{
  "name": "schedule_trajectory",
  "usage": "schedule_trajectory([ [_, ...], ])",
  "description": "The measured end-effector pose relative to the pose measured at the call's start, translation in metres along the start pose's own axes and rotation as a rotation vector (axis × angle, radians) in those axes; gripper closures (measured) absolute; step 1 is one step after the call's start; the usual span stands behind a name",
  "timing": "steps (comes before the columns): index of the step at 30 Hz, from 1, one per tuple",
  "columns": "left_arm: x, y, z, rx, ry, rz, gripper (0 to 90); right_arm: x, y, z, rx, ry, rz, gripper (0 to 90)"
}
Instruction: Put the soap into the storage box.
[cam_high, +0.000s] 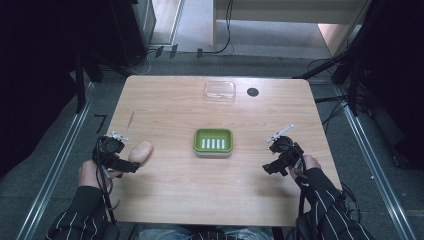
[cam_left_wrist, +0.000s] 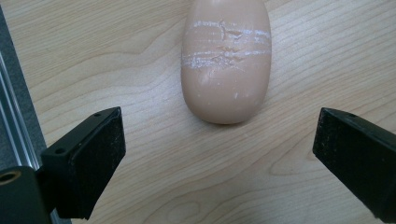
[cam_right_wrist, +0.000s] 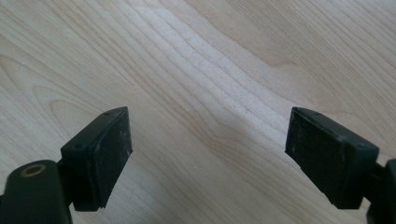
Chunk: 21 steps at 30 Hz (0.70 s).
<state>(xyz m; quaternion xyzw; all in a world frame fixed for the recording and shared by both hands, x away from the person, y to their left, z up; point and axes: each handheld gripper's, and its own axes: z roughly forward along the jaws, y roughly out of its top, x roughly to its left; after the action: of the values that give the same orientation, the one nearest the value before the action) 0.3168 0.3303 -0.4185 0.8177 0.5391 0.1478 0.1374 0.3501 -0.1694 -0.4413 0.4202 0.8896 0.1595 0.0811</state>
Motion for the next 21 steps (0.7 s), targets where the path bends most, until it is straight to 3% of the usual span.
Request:
schedule_trajectory([
  [21,-0.006,0.010,-0.003,0.002,0.007,0.032,4.0,-0.003,-0.005,-0.001,-0.005,0.001,0.010,15.4],
])
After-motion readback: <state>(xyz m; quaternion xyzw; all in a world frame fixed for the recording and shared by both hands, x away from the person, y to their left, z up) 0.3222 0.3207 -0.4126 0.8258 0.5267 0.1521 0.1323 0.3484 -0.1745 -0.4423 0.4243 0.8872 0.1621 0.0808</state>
